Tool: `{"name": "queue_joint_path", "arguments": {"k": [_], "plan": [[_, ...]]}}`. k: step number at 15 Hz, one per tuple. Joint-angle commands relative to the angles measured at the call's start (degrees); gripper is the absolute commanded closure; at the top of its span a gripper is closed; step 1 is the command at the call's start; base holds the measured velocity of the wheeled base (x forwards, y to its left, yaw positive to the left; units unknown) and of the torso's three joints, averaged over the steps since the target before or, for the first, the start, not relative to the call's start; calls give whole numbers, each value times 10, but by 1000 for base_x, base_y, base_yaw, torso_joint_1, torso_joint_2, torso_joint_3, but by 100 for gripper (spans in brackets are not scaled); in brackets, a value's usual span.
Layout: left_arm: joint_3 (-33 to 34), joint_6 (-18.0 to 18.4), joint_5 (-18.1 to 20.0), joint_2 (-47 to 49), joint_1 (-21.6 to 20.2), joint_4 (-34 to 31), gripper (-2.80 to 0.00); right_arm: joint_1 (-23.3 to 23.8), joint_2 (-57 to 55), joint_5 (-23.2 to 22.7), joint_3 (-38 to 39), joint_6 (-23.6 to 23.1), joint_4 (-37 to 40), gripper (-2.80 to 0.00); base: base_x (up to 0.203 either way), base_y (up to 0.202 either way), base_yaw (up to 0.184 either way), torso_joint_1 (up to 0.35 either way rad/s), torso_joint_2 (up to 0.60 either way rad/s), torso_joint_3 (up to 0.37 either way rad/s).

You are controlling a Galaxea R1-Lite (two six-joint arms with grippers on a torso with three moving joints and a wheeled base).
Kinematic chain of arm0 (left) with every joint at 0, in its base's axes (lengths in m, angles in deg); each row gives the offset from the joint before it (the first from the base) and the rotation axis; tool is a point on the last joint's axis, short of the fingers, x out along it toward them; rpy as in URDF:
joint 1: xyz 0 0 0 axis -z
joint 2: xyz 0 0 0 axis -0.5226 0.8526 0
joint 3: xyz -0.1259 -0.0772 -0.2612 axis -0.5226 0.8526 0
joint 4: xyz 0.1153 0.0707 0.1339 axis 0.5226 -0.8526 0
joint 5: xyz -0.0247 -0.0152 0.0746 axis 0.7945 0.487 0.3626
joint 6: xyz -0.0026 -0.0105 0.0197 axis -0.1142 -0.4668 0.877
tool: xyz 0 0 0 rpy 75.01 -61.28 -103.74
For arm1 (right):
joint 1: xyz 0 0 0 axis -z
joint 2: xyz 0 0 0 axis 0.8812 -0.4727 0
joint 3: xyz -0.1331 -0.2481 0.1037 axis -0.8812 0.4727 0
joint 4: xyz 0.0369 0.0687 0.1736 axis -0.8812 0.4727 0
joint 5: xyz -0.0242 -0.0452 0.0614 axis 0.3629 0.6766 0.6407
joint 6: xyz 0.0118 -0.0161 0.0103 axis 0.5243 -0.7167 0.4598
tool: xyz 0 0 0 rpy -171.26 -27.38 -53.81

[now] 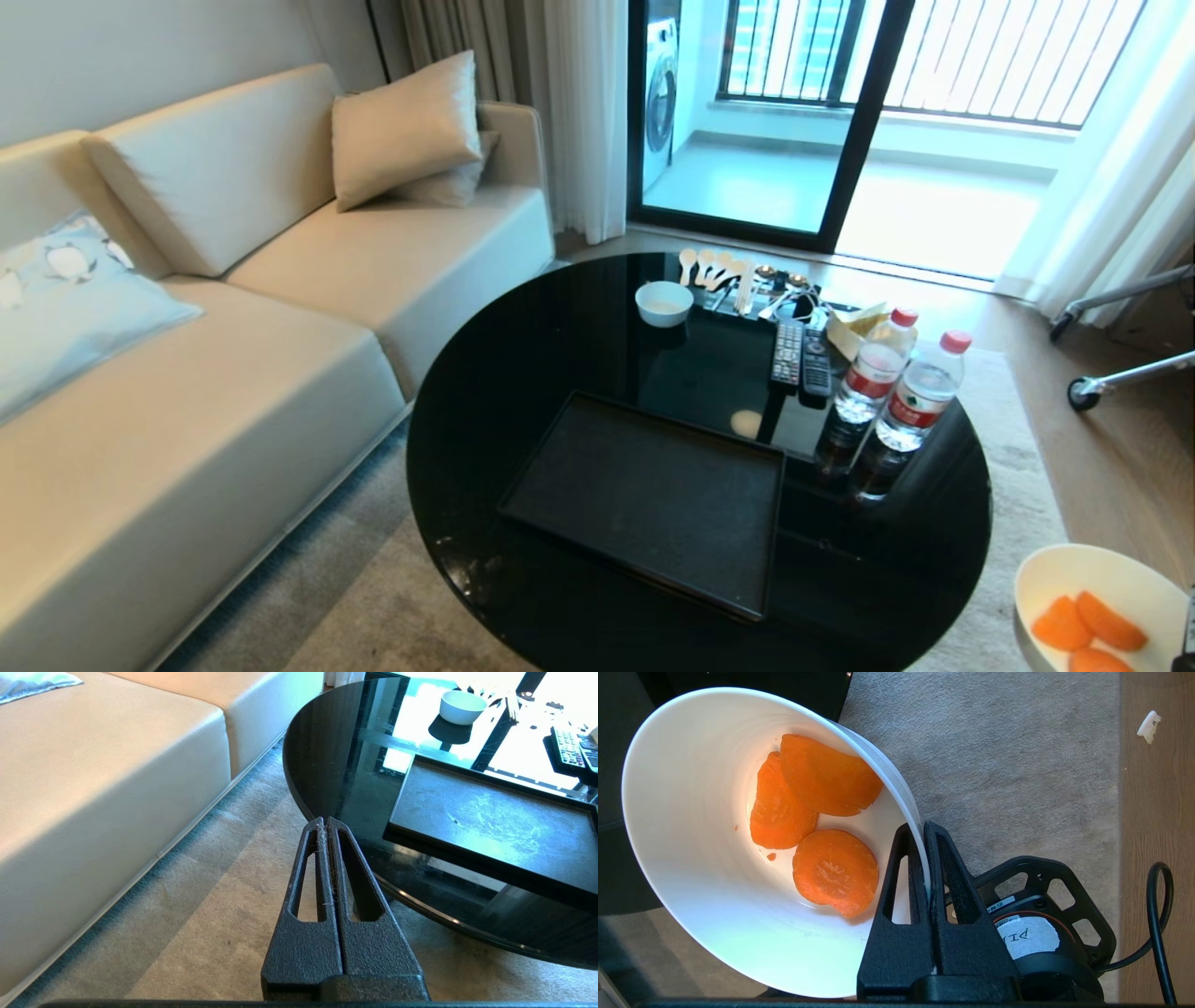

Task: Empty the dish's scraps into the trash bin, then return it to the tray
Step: Move the bowl over the trash can

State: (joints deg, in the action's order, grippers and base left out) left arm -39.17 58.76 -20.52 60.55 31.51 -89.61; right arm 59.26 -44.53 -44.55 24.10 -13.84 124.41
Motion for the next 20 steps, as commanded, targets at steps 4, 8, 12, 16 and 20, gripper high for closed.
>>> {"name": "queue_joint_path", "arguments": {"k": [4,8,12,16,20], "plan": [[0,0,0,0,0,0,0,0,-4,0,2,2,2,0,-64,0,0,5,1,1],[0,0,0,0,0,0,0,0,-6,1,3,2,2,0,-186,0,0,1,2,6],[0,0,0,0,0,0,0,0,-7,1,3,3,2,0,-187,0,0,2,3,5],[0,0,0,0,0,0,0,0,-13,1,3,2,2,0,-172,0,-2,0,1,3],[0,0,0,0,0,0,0,-1,-13,1,2,3,2,0,0,0,0,0,0,0]]}}
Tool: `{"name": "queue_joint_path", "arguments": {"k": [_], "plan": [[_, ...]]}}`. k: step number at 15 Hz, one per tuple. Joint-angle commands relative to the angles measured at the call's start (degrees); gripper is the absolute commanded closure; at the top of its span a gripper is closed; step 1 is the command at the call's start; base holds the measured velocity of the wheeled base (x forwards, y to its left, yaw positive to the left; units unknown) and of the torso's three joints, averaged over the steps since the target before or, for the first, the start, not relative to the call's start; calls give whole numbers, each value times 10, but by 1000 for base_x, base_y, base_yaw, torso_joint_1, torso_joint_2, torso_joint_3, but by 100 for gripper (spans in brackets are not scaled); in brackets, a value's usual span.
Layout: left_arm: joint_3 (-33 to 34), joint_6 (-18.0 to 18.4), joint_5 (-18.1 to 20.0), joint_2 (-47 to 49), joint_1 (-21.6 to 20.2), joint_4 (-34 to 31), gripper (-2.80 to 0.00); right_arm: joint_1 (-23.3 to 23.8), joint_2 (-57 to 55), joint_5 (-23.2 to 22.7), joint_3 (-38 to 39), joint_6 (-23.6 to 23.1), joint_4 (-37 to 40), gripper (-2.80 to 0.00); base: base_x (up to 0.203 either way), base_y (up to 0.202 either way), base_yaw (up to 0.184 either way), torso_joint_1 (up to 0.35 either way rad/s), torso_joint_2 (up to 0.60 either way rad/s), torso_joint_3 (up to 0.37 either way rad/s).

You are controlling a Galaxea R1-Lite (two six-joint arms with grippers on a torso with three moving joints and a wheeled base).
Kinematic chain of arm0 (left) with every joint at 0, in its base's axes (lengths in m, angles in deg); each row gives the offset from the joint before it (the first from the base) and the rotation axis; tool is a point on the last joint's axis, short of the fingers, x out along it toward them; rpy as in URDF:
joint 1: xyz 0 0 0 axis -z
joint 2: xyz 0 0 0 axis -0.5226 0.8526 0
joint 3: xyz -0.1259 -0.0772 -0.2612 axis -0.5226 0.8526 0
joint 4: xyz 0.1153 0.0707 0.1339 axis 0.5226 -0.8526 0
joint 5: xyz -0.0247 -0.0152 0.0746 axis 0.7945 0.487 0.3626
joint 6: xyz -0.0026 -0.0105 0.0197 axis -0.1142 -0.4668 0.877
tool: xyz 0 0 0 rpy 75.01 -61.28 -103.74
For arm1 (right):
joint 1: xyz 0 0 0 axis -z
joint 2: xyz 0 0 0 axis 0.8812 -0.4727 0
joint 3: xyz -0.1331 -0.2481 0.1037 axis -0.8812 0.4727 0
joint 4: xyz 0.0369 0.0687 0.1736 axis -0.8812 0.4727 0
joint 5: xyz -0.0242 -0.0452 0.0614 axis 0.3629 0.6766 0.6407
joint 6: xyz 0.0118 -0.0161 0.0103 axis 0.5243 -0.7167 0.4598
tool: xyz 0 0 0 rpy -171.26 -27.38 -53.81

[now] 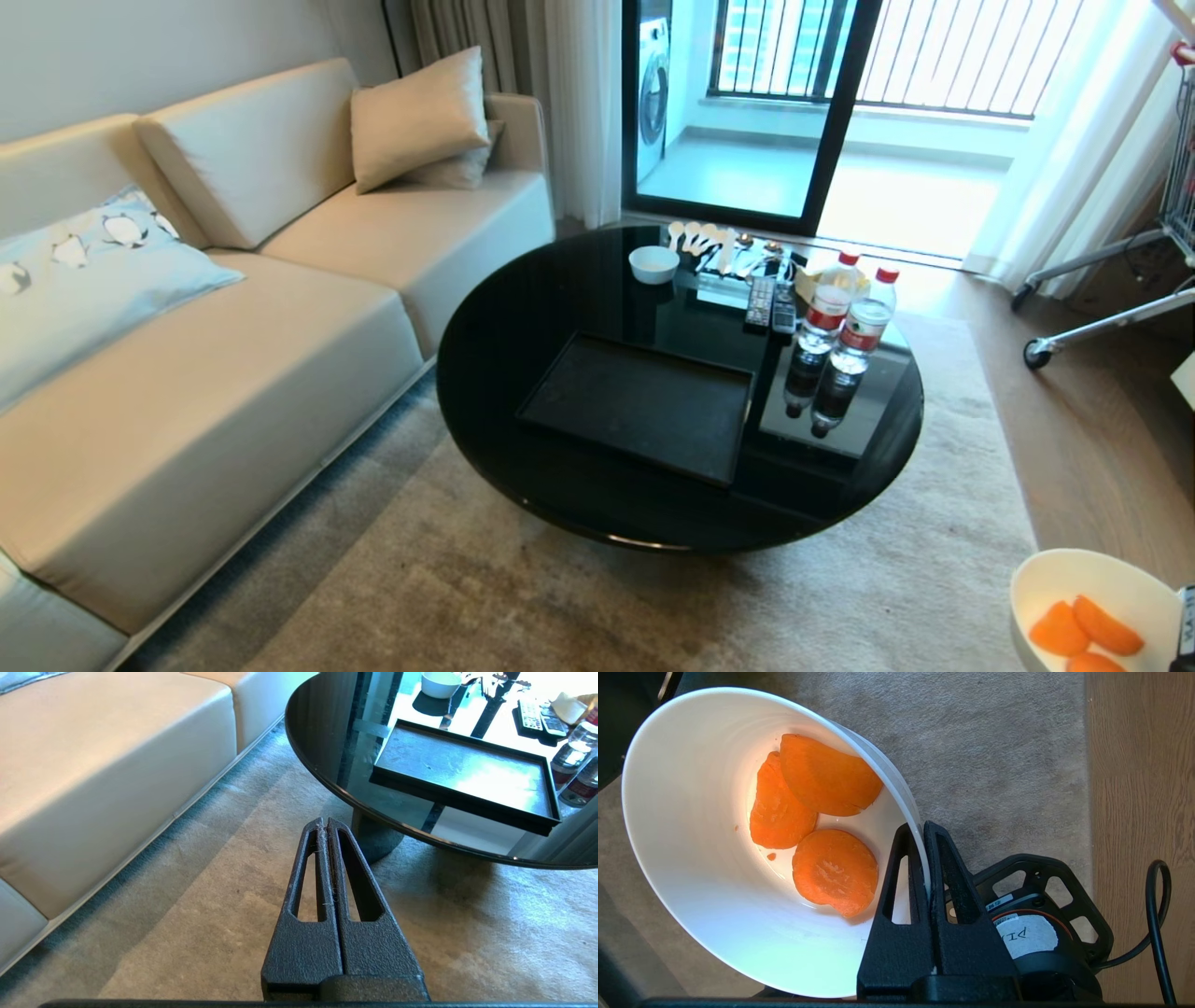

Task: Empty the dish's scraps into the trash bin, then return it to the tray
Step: Move the bowl over the trash can

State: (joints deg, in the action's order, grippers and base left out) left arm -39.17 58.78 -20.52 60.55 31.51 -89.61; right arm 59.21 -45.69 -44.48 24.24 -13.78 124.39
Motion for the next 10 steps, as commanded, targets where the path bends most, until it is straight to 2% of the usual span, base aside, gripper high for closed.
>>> {"name": "queue_joint_path", "arguments": {"k": [1,8,10], "plan": [[0,-1,0,0,0,0,0,-1,-2,1,1,2,2,0,0,0,0,0,0,0],[0,-1,0,0,0,0,0,-1,1,1,9,-2,-24,0,0,0,0,0,0,0],[0,-1,0,0,0,0,0,-1,1,-1,6,-16,-27,0,0,0,0,0,0,0]]}}
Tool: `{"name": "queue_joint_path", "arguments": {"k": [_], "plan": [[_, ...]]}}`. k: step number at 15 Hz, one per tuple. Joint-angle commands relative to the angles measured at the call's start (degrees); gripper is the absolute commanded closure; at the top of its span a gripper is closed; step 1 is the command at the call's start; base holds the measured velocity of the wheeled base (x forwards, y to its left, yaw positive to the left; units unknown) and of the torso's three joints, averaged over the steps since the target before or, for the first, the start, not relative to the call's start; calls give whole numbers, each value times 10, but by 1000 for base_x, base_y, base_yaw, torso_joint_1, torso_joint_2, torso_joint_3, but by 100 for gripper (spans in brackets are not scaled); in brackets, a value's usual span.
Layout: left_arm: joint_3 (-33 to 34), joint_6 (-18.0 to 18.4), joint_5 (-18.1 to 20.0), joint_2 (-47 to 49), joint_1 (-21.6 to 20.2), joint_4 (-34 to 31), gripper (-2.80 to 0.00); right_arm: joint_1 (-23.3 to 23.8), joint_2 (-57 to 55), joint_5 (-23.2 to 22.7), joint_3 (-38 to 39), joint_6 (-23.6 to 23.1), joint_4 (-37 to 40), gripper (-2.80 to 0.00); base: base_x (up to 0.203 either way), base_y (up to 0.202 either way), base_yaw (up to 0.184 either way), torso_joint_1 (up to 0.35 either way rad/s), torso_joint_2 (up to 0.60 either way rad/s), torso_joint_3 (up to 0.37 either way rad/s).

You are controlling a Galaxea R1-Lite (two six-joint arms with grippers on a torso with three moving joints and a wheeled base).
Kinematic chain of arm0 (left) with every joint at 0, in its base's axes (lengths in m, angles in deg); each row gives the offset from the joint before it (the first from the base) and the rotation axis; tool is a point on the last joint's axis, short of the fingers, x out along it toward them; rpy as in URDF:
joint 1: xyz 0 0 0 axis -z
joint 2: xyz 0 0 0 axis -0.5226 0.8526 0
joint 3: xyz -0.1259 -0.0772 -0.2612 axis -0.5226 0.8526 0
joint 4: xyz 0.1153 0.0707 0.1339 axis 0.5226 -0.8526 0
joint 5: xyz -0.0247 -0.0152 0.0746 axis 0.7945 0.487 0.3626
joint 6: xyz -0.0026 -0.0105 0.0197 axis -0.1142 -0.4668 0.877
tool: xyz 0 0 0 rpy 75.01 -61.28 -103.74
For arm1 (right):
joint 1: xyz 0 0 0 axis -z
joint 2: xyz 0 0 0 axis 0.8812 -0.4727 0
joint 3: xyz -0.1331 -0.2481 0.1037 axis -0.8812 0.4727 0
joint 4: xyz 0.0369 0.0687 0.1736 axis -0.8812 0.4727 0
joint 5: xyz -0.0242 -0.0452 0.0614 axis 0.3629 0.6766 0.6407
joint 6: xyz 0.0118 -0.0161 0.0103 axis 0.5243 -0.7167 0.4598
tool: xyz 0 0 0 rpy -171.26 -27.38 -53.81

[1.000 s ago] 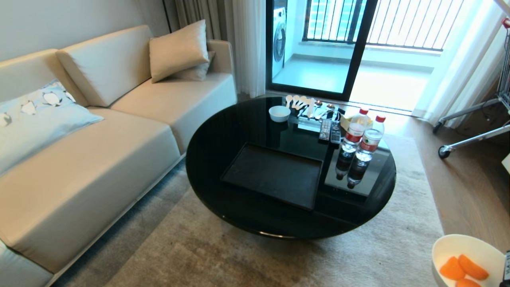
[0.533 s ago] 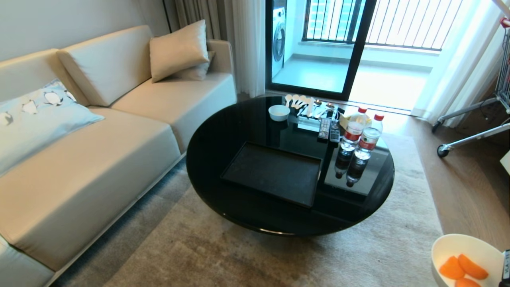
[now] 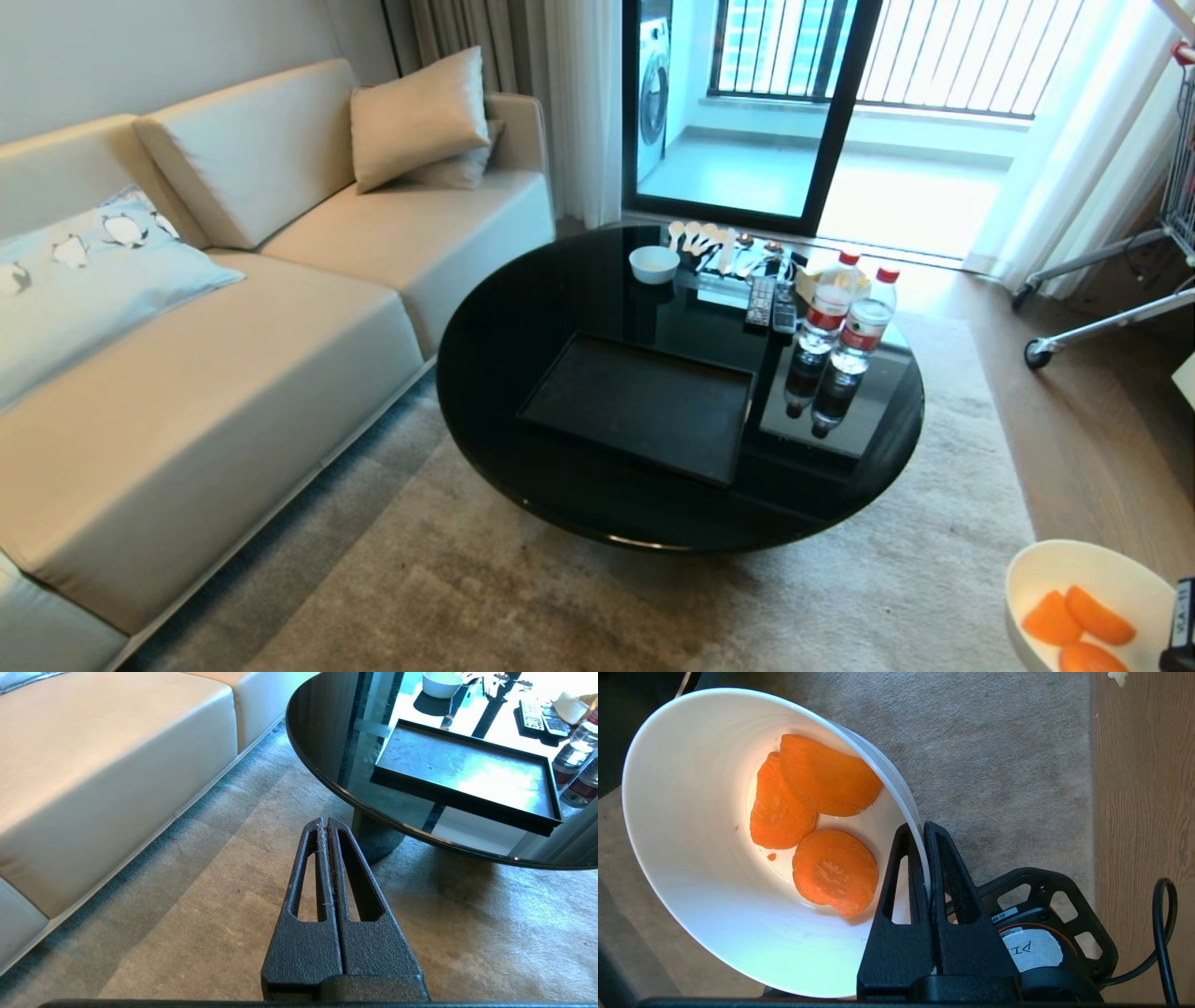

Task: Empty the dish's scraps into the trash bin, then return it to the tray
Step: Move the bowl over the trash can

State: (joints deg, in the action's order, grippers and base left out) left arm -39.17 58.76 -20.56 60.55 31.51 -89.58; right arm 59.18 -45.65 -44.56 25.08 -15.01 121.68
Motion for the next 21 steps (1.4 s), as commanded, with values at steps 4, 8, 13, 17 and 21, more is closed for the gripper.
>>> {"name": "queue_joint_path", "arguments": {"k": [4,8,13,17,21], "plan": [[0,0,0,0,0,0,0,-1,1,0,-1,-15,-3,0,0,0,0,0,0,0],[0,0,0,0,0,0,0,0,-3,1,-3,-13,-3,0,0,0,0,0,0,0],[0,0,0,0,0,0,0,0,-14,0,0,-11,-3,0,0,0,0,0,0,0],[0,0,0,0,0,0,0,-1,-15,0,-2,-11,-4,0,0,0,0,0,0,0],[0,0,0,0,0,0,0,-1,-15,0,0,-6,-15,0,0,0,0,0,0,0]]}}
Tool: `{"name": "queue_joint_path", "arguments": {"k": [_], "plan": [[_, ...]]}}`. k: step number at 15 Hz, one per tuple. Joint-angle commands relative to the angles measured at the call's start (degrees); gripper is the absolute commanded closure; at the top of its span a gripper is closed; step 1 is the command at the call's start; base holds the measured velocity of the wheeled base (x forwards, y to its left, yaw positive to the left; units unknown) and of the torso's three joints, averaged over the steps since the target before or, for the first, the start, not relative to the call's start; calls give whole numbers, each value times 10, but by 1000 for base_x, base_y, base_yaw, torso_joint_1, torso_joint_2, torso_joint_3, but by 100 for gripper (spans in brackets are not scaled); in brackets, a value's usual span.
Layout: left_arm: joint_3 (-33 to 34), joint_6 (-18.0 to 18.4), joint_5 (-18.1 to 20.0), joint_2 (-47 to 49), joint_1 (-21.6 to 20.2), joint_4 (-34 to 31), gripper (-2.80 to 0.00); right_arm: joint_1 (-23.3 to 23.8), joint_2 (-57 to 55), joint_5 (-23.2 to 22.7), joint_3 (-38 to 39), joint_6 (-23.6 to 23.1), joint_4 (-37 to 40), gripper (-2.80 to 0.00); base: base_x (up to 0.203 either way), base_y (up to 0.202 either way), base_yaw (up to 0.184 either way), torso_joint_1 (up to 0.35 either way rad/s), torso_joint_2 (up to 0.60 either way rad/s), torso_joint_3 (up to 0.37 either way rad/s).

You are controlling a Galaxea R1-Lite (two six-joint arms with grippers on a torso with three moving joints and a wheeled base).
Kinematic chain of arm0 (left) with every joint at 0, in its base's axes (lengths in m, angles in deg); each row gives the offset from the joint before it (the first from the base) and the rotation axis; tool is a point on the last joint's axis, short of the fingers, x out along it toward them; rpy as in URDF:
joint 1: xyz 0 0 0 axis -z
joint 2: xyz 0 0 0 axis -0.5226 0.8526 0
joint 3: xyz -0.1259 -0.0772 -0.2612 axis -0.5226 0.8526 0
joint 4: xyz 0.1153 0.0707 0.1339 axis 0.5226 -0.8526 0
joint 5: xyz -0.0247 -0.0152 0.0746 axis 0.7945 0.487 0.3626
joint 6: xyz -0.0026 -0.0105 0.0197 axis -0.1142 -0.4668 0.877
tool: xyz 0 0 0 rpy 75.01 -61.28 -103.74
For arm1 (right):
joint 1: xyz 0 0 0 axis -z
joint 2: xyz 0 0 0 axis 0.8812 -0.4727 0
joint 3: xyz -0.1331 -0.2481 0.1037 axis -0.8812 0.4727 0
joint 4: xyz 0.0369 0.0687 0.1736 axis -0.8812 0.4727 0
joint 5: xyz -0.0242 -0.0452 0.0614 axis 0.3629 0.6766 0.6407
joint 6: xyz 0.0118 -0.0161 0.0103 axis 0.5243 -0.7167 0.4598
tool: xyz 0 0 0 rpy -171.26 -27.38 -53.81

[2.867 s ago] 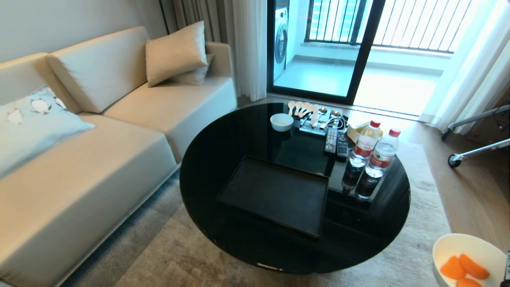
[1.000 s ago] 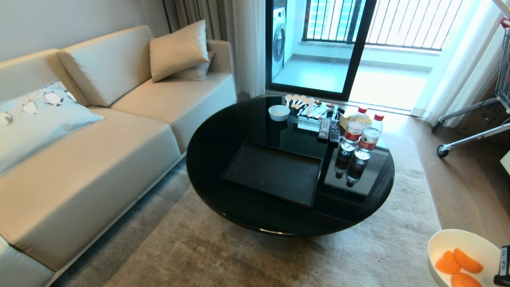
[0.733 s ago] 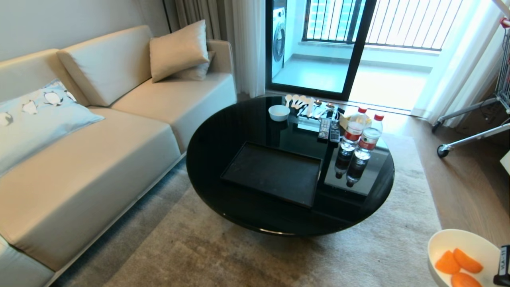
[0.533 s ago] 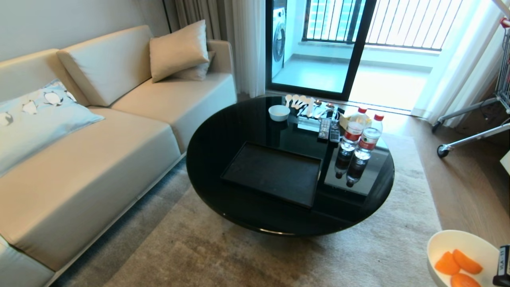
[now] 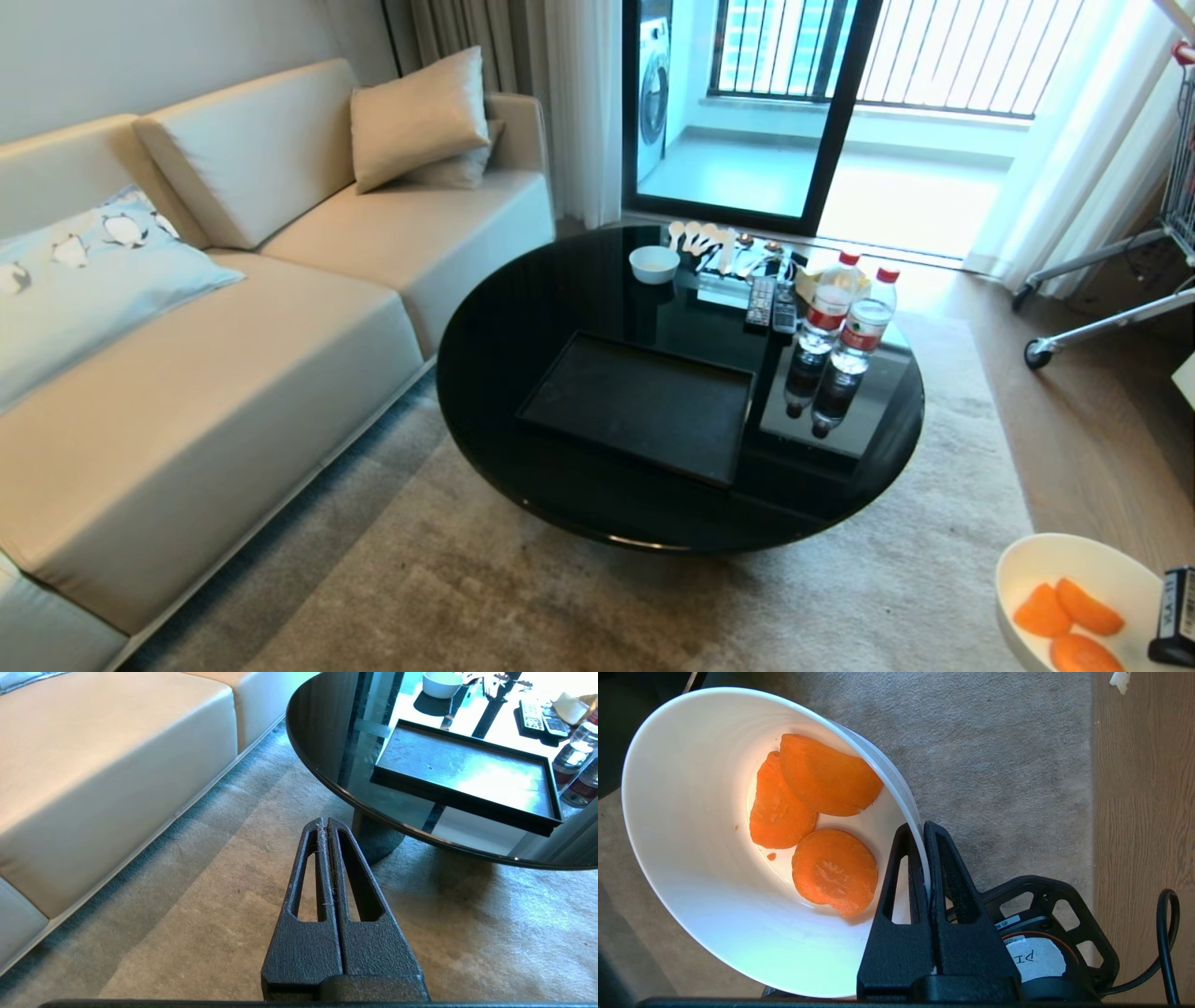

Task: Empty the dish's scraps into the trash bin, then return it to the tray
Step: Move the bowl over the trash can

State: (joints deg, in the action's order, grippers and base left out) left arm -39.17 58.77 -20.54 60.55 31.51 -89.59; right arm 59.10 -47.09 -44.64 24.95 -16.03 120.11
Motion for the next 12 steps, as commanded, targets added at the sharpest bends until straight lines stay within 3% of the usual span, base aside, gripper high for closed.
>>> {"name": "queue_joint_path", "arguments": {"k": [1,4,12], "plan": [[0,-1,0,0,0,0,0,0,-2,0,0,4,0,0,0,0,0,0,0,0],[0,-1,0,0,0,0,0,0,-2,0,1,4,0,0,0,2,-27,1,1,0],[0,-1,0,0,0,0,0,0,0,1,-2,12,1,0,-1,10,-166,2,2,4]]}}
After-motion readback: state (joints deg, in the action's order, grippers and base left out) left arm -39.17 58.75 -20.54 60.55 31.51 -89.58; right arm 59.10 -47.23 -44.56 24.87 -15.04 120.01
